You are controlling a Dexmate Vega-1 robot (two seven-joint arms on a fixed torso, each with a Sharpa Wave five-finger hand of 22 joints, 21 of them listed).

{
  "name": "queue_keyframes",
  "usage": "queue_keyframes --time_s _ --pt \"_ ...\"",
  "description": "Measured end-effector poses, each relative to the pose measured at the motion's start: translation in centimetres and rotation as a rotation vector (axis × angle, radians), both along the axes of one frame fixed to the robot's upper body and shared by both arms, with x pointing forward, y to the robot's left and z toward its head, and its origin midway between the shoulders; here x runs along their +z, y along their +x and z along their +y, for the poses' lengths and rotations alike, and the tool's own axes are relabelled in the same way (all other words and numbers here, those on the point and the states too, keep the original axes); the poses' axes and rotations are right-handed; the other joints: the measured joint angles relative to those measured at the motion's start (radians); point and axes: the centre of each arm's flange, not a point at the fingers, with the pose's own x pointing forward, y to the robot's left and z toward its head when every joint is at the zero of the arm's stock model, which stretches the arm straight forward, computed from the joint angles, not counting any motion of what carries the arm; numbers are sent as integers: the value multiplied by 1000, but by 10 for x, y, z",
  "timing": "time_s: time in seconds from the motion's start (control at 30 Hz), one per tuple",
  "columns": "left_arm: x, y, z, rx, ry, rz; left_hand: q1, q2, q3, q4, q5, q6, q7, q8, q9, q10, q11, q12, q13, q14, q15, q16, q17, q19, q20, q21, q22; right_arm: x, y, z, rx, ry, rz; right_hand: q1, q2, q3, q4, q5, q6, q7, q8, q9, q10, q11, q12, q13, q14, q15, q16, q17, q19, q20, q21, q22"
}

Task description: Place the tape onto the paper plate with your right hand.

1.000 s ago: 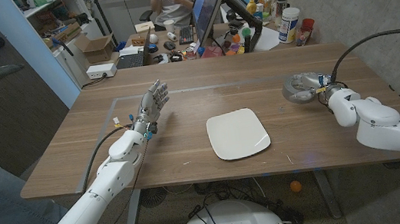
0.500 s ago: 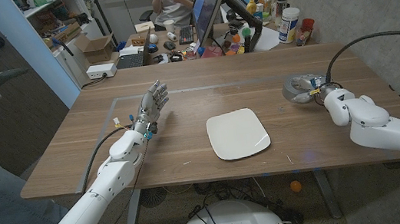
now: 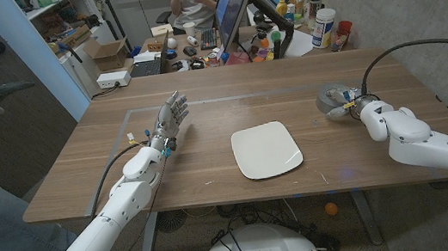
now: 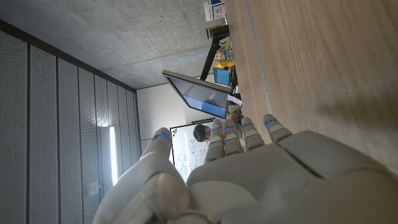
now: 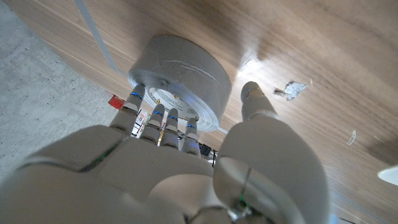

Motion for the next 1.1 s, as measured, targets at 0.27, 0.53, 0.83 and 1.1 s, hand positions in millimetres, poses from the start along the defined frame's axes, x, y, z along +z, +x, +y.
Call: queue_keyframes --time_s 0.27,0.53,0.83,1.1 --pt "0 0 -1 0 -1 3 0 0 0 0 0 3 -3 0 0 0 0 0 0 0 0 0 0 0 0 0 0 -3 5 0 4 -3 17 0 0 0 0 4 5 1 8 0 8 -2 0 0 4 -4 8 0 7 -7 8 0" --pt "-2 -1 -2 2 -2 10 0 0 0 0 0 3 -3 0 0 0 0 0 0 0 0 0 0 -4 4 0 0 -7 12 -2 0 1 33 5 5 9 0 7 16 1 8 0 14 -7 1 0 14 -7 8 5 20 -2 8 0" --pt "-5 0 -3 2 -4 15 0 0 0 0 0 3 -3 0 0 0 0 0 0 0 0 0 0 -7 7 0 0 -10 17 -6 -1 28 52 5 5 13 4 11 39 7 21 2 42 -1 14 0 57 -3 21 5 49 -2 14 -1" --pt "-8 1 -4 1 -2 24 0 0 0 0 0 3 -3 0 0 0 0 0 0 0 0 0 0 -7 7 0 0 -11 18 -10 -2 62 54 5 5 13 4 11 42 7 27 4 58 -3 15 0 79 4 29 5 58 -3 14 0"
